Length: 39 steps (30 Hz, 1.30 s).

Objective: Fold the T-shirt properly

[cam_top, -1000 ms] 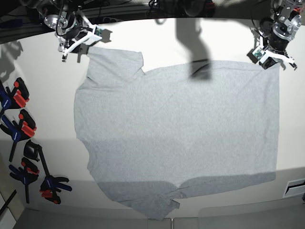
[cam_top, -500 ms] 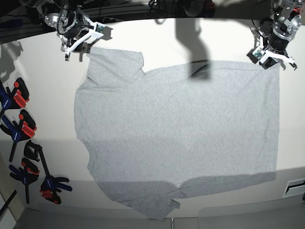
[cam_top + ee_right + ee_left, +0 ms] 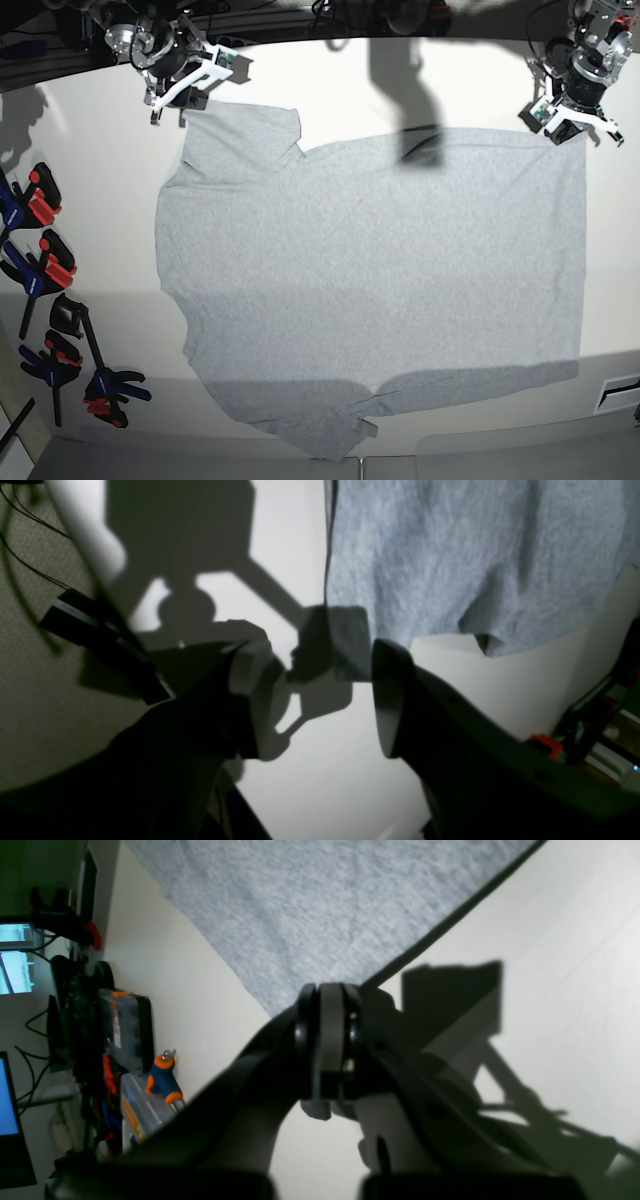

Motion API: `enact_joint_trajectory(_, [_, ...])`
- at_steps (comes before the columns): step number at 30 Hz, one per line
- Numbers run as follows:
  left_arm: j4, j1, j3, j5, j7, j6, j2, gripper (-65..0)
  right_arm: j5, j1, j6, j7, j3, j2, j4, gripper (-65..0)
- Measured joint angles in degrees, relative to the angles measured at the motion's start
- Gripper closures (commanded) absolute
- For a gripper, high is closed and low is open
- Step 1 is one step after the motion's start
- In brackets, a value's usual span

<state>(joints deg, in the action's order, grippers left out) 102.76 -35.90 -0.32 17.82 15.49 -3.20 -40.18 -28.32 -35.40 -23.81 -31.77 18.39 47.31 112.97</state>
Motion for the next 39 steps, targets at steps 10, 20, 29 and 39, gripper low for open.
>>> enact_joint_trajectory(10, [0.0,0.0,0.0,0.0,0.0,0.0,0.0,0.0,4.4,4.0,-0.2,0.9,0.0,0.0,0.0,-29.4])
enact_joint_trajectory(20, [0.0,0.0,0.0,0.0,0.0,0.0,0.0,0.0,4.6,4.2,-1.8,1.7,0.0,0.0,-1.0,-29.0])
enact_joint_trajectory(29, [0.0,0.0,0.0,0.0,0.0,0.0,0.0,0.0,11.4,8.0,-1.2,4.4,-0.1,0.0,-8.4,-28.9])
enact_joint_trajectory(39, [0.0,0.0,0.0,0.0,0.0,0.0,0.0,0.0,11.5,8.1,0.1,5.5,-0.1,0.0,-10.9,0.0])
